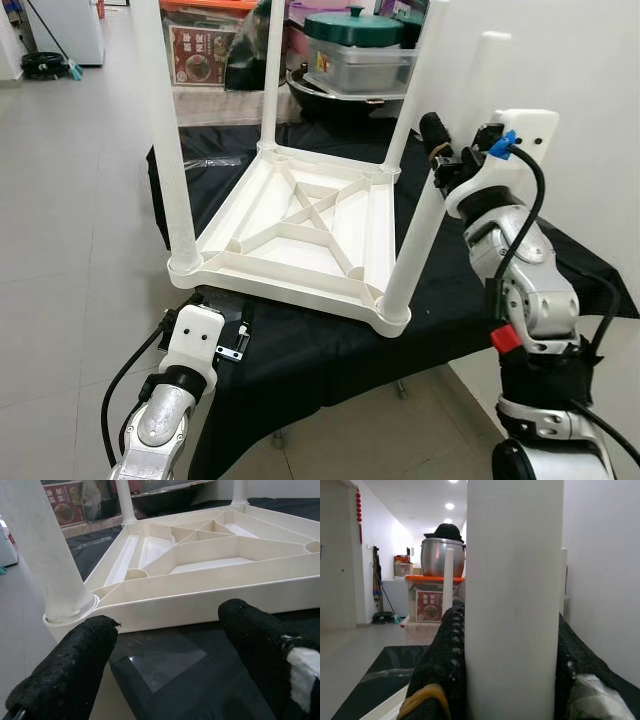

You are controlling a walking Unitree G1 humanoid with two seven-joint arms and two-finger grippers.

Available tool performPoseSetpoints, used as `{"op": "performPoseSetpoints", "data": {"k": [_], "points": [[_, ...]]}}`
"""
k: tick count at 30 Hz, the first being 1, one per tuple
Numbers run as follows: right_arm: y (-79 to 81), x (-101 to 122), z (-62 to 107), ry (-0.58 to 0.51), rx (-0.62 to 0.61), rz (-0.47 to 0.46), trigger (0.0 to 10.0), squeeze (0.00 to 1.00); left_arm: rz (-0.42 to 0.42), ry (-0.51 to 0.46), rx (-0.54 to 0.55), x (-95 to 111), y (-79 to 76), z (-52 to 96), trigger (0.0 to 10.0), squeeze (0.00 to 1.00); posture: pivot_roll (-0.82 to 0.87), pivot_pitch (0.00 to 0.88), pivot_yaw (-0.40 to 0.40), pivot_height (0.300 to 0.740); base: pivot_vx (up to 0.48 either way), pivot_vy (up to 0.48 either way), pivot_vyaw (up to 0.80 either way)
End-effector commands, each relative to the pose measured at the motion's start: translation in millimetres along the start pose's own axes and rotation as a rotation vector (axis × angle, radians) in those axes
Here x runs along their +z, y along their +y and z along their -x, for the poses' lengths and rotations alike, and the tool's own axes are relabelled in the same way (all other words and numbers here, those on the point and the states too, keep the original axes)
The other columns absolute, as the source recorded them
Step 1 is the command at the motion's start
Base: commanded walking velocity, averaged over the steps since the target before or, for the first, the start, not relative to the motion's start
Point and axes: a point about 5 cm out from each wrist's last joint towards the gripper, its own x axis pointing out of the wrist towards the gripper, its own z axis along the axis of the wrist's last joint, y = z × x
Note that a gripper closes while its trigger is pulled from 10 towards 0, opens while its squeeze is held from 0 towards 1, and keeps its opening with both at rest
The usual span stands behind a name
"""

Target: Building children table

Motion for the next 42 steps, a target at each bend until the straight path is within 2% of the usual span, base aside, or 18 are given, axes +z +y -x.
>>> {"op": "performPoseSetpoints", "data": {"k": [1,6,20,31,42], "points": [[3.2,-14.2,0.6,0.078,0.007,0.030,10.0,0.00,-0.002,0.023,-0.014,-3.3,-3.0,0.3,10.0,0.00,0.05,0.000,-0.138,0.740,0.000,0.000,0.00],[8.3,-18.1,2.0,0.096,0.026,0.020,10.0,0.00,0.002,0.015,-0.020,-1.2,-4.8,-0.7,10.0,0.00,0.06,0.000,-0.136,0.740,0.000,-0.073,0.00],[20.8,-35.0,2.9,0.162,0.073,0.021,10.0,0.00,0.000,0.009,-0.019,0.9,-5.3,-3.3,10.0,0.00,0.06,0.000,-0.137,0.740,0.000,-0.470,0.00],[8.9,-31.2,-11.9,0.142,0.100,0.066,10.0,0.00,0.004,0.007,-0.022,0.3,-8.0,-5.9,10.0,0.00,0.06,0.000,-0.143,0.740,0.000,-0.471,0.00],[2.9,-39.8,-16.1,0.166,0.084,0.089,10.0,0.00,0.011,0.007,-0.017,0.6,-9.4,-5.8,10.0,0.00,0.06,0.000,-0.145,0.740,0.000,-0.440,0.00]]}}
